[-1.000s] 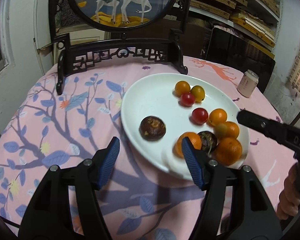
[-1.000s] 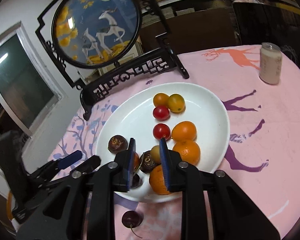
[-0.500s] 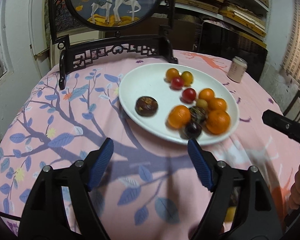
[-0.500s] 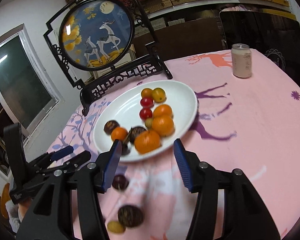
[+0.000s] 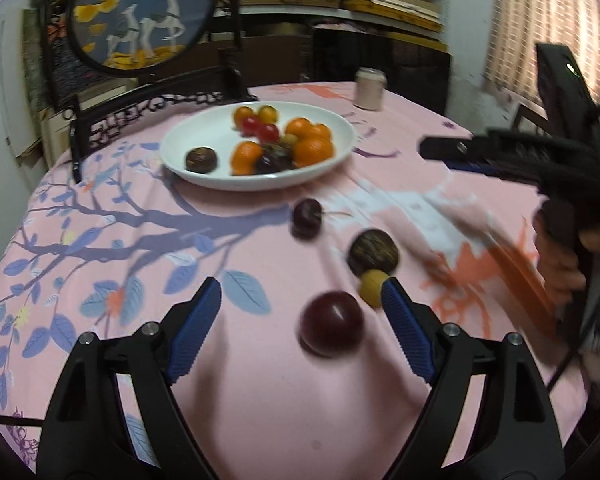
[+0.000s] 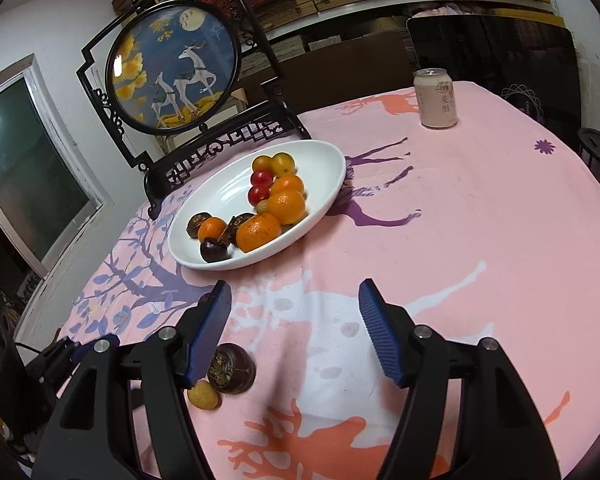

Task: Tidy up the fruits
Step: 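Release the tangerine and tan fruit onto the plate, then withdraw both tools, then grasp a dark red plum with the left tool while the right tool grasps a mangosteen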

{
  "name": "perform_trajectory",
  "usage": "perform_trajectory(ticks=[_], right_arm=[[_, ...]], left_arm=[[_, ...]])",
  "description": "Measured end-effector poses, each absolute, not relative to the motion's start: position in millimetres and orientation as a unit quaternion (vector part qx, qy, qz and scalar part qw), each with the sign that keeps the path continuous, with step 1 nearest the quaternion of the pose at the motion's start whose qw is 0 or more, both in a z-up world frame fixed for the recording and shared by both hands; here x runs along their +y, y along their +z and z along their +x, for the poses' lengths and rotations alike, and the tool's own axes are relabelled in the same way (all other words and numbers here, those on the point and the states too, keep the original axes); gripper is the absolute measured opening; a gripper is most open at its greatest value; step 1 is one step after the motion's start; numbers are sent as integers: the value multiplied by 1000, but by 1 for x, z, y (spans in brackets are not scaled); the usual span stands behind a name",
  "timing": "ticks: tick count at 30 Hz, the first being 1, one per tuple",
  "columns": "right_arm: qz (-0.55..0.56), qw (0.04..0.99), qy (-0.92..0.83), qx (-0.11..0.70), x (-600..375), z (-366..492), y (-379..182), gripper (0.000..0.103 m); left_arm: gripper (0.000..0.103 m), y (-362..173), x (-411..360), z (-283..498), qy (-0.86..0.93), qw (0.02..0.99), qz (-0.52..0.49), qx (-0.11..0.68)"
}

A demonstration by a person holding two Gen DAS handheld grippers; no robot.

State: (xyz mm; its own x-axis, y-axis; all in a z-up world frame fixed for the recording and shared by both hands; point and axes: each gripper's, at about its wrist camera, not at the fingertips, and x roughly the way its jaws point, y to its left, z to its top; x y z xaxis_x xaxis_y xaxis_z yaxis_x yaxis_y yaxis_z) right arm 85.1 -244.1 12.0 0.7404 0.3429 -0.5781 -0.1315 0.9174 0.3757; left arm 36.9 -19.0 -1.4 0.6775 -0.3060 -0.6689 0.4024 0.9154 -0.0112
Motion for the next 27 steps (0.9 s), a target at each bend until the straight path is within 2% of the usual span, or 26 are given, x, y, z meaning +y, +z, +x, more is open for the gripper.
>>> perform_trajectory(ticks=[15,19,24,27], right_arm=[[161,917,121,345,-247,86,10,67],[165,917,121,343,-249,85,12,67],[167,917,126,339,-248,83,14,67],[166,917,127,339,-247,83,14,67]], left_arm=[[89,-19,-18,52,-177,891,79,411],[91,-10,7,53,-144,908,54,391],[88,-9,40,54,-113,915,-5,388],[88,-12,24,46,-132,913,36,384]])
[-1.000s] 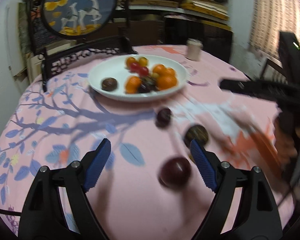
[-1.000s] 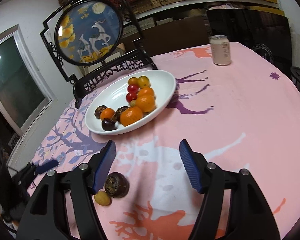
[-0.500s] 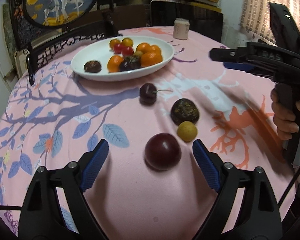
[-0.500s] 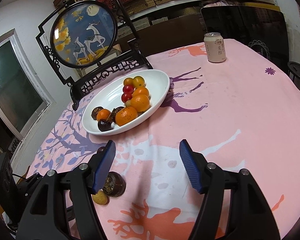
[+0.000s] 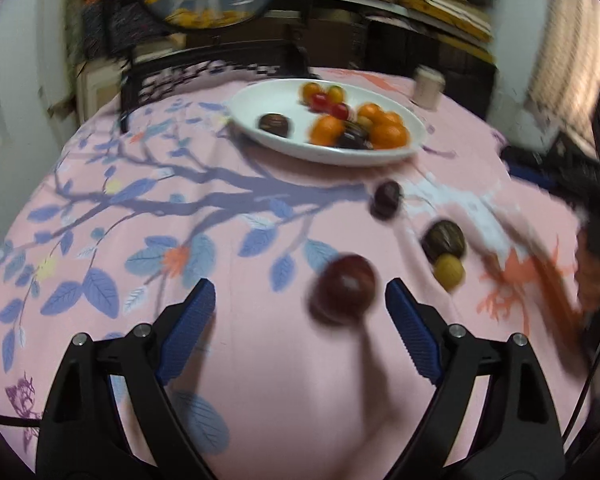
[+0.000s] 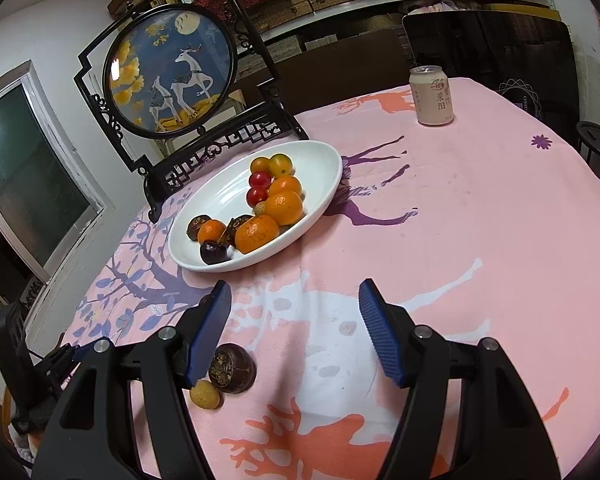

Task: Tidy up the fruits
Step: 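Grasp a dark red plum with the left tool while the right tool grasps a mangosteen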

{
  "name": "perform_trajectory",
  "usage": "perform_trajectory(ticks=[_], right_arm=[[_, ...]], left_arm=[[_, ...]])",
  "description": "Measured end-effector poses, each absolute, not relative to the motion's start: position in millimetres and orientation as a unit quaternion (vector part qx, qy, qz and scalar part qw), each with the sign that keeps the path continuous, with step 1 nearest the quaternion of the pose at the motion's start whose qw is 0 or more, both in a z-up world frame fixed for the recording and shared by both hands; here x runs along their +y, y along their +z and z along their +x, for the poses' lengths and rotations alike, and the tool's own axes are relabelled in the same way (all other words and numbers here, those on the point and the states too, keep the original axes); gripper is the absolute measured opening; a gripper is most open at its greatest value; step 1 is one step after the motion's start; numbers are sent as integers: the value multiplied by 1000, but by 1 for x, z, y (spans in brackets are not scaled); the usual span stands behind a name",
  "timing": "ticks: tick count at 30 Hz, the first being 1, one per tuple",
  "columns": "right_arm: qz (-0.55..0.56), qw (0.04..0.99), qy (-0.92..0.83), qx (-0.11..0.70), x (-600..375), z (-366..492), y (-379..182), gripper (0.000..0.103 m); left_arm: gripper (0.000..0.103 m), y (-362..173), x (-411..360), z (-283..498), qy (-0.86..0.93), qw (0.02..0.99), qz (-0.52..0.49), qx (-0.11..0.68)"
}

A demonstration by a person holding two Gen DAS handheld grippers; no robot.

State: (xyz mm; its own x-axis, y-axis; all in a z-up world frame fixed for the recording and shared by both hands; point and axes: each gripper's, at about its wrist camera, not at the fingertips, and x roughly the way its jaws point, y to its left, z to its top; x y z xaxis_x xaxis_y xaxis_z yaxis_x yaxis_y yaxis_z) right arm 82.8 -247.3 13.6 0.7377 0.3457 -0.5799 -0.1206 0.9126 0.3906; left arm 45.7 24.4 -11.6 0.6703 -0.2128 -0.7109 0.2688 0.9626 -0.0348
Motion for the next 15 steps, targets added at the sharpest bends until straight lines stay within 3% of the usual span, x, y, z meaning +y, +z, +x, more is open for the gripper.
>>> perform_trajectory(ticks=[3,7,11,15], right_arm=[[166,917,127,340,-247,83,13,67],[165,915,128,345,-246,84,11,67],[161,915,127,347,-244,85,11,67],[158,913,129,352,-242,86,9,67]], left_arm=[[87,-10,12,41,-150,912,60,377],[69,-20,15,55,-151,898,39,412],[64,-24,8,59,-161,893,42,418],[47,-29,-12,59,-177,885,75,424]])
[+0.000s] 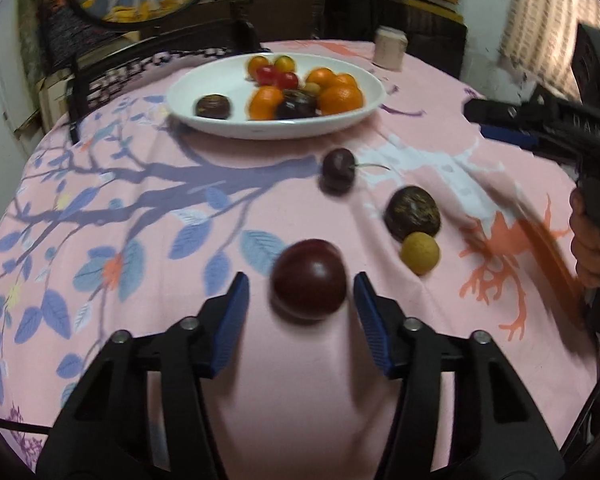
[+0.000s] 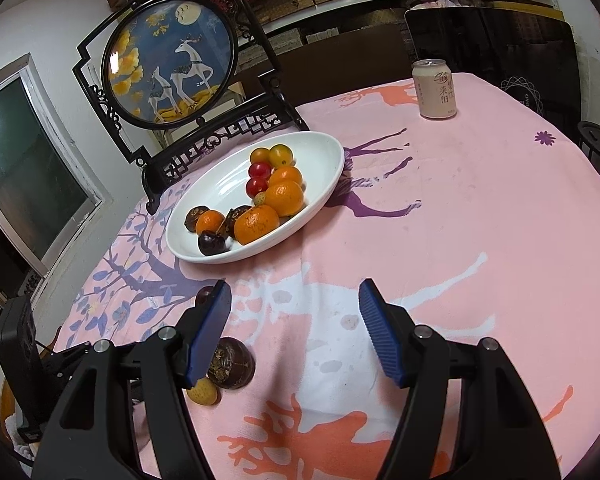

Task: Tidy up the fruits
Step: 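Grasp a dark red plum with the left tool while the right tool grasps a mangosteen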

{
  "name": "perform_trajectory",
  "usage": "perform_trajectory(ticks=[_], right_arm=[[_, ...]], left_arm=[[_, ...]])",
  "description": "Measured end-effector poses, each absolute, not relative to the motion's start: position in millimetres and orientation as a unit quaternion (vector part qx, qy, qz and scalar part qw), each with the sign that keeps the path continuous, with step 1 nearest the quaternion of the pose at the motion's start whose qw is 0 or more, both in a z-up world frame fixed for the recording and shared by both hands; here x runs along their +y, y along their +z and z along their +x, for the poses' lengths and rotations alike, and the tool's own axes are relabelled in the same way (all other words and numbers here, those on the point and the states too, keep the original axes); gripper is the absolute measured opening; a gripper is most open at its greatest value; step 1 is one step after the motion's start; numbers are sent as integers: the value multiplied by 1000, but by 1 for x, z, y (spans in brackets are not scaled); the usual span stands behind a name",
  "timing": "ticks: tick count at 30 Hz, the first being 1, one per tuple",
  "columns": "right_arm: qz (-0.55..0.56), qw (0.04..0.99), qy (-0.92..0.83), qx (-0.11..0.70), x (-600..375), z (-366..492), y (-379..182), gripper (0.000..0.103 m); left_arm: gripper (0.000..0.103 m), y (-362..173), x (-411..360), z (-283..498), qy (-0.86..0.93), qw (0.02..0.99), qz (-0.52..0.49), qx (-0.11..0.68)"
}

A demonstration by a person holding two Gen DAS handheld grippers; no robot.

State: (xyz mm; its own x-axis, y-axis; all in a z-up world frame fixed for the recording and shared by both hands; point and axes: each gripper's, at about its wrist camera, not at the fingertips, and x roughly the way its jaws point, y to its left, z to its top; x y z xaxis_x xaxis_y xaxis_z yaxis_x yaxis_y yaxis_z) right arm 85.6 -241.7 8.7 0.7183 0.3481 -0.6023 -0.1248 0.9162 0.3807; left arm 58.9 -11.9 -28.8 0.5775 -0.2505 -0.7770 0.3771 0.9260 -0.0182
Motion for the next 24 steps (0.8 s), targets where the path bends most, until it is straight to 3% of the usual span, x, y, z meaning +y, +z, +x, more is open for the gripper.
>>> perform_trajectory(ticks=[3,8,14,24], right_arm=[[159,907,141,363,-239,87,6,67],[159,900,161,373,-232,87,1,66],[120,886,194,404,-203,89,-13,50],[80,879,215,419,-173,89,-27,37]], left_arm=[[38,-31,-14,64,-175,883,75,428],[37,-28,-3,67,-172,888,45,425],[37,-24,12,70,-145,897,22,417],[37,-28,12,73,-139,893,28,426]])
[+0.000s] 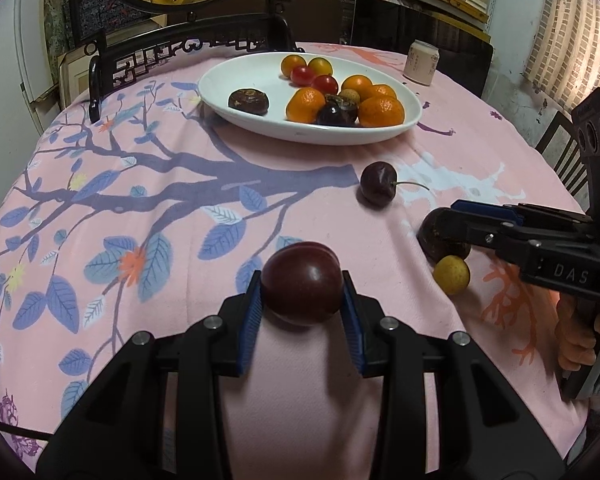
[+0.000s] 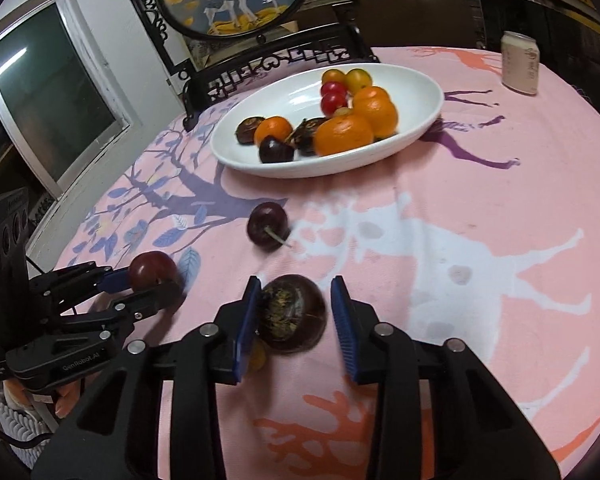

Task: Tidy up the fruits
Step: 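Grasp a dark red plum with the left tool while the right tool grasps a mangosteen, then carry the plum and mangosteen to the plate and open both tools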

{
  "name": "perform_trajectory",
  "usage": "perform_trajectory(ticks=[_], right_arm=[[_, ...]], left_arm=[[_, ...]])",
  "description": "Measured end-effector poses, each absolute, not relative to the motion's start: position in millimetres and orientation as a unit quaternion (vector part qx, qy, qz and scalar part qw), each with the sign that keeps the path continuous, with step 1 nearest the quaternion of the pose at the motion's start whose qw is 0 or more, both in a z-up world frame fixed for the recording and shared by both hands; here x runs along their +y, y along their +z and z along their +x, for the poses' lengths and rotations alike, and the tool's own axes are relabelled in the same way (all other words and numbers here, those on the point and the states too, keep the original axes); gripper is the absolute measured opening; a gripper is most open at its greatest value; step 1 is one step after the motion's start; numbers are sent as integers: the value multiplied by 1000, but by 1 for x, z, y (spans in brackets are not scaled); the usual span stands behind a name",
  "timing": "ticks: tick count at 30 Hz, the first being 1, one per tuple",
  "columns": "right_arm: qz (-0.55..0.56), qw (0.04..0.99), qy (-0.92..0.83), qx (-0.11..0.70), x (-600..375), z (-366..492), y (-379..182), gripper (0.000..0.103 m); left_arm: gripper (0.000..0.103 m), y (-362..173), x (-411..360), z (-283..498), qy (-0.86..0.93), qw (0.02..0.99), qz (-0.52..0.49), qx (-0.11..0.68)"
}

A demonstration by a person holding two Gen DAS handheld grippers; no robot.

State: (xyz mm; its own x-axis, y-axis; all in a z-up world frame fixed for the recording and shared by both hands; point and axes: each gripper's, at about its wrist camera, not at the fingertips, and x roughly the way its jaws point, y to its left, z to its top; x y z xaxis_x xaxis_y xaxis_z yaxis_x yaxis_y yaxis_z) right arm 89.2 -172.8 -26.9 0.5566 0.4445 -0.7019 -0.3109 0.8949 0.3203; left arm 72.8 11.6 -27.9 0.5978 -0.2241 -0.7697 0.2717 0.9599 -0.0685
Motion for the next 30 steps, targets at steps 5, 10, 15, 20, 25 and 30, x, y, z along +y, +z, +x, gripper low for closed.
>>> perform_trajectory(ticks=[5,10,15,20,25,30], right_arm=[[79,881,212,416,-172,88,-27,37],[83,874,222,425,-173,91,-30,37],[69,869,228,435,-172,87,-30,37],[54,875,220,428,-166,86,-30,37],[51,877,216,427,-164,88,-31,38],[43,884,205,419,-166,84,-27,37]], left_arm=[[37,-29,10,73,-139,893,31,427],[37,-30,9,73,-140,892,33,429],[38,-30,9,73,-140,892,35,429],[38,-31,8,73,-138,891,42,430],[38,-31,7,73,-137,891,45,430],[38,-30,7,72,-140,892,38,428]])
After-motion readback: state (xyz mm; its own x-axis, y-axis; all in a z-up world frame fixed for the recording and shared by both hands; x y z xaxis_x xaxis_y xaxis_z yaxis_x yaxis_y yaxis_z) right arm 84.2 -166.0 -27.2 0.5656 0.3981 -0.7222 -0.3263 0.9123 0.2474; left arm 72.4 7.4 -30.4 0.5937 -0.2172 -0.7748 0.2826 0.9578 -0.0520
